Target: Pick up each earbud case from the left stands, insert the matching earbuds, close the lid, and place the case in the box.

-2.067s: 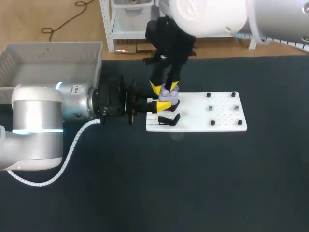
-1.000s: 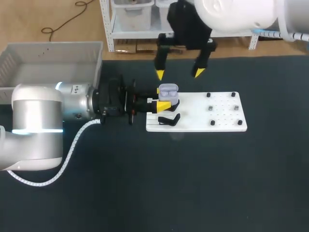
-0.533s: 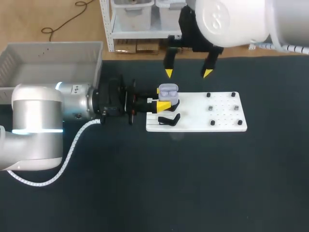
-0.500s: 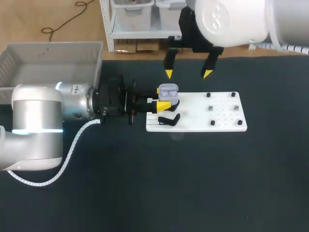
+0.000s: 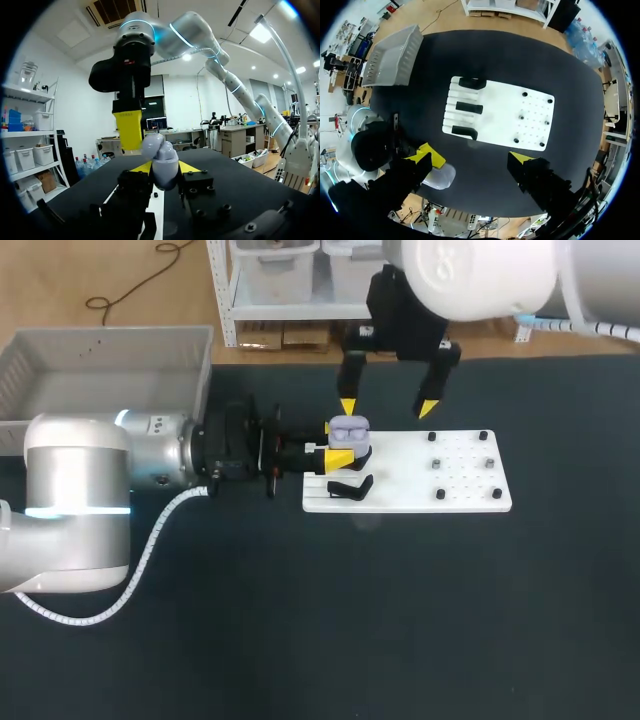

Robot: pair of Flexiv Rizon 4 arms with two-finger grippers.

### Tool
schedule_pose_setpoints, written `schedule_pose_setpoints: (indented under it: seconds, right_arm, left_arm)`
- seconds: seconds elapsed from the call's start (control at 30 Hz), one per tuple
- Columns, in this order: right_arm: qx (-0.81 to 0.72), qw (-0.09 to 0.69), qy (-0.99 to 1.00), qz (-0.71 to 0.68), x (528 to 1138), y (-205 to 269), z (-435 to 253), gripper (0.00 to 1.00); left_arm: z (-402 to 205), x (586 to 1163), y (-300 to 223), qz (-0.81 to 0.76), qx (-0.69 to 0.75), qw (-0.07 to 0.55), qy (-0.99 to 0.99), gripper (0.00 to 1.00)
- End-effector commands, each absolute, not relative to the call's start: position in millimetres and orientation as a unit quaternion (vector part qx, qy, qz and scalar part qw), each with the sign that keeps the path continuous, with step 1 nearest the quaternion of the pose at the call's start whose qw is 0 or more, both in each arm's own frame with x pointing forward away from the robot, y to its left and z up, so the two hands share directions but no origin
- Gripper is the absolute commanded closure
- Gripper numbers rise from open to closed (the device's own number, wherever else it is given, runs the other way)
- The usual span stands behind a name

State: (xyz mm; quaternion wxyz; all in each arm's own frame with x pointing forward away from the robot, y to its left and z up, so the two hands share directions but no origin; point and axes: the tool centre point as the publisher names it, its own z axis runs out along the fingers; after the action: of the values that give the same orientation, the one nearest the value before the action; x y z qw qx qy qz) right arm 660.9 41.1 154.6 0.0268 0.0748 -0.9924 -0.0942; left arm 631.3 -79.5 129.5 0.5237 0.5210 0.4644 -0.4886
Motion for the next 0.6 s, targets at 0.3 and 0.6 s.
schedule_pose_setpoints:
  seconds: [0.3, 0.6]
  right_arm:
    - [0.077, -0.033, -0.991, -0.105, 649, 31, 180, 0.00]
    - [0.121, -0.166, -0.974, -0.093, 611, 22, 250, 0.00]
  left_arm:
    - [129, 630, -80, -0.487, 0.520, 0.526, 0.465, 1.00]
    - [150, 636, -65, -0.483, 0.449, 0.534, 0.529, 1.00]
